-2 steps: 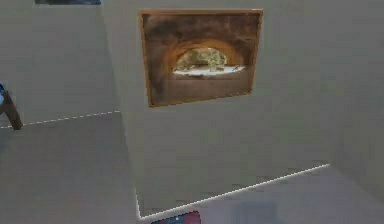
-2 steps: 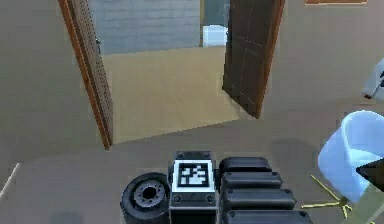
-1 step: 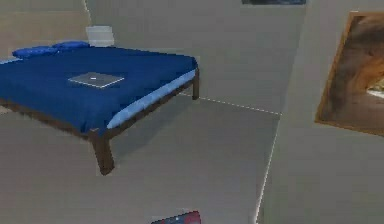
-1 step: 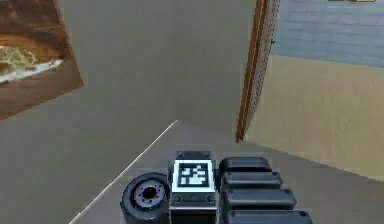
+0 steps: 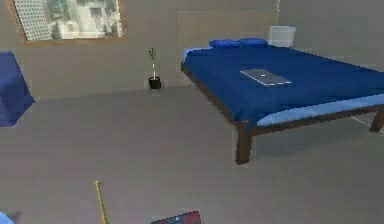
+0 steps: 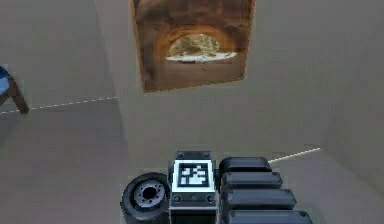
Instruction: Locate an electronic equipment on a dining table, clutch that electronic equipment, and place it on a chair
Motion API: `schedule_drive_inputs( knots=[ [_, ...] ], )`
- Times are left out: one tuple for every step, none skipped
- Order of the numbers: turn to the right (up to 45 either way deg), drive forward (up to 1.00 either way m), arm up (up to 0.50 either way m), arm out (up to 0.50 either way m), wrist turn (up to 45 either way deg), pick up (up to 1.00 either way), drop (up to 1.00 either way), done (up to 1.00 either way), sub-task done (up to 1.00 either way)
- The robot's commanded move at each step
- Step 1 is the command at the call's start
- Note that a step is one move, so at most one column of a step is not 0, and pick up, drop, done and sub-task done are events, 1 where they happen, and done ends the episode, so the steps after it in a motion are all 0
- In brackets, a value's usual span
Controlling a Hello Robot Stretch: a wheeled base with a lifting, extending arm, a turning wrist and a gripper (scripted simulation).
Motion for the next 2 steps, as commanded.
schedule_drive_inputs(
  knots=[
    [-30.0, 0.0, 0.0, 0.0, 0.0, 0.0, 0.0, 0.0, 0.0],
    [45.0, 0.0, 0.0, 0.0, 0.0, 0.0, 0.0, 0.0, 0.0]
  ],
)
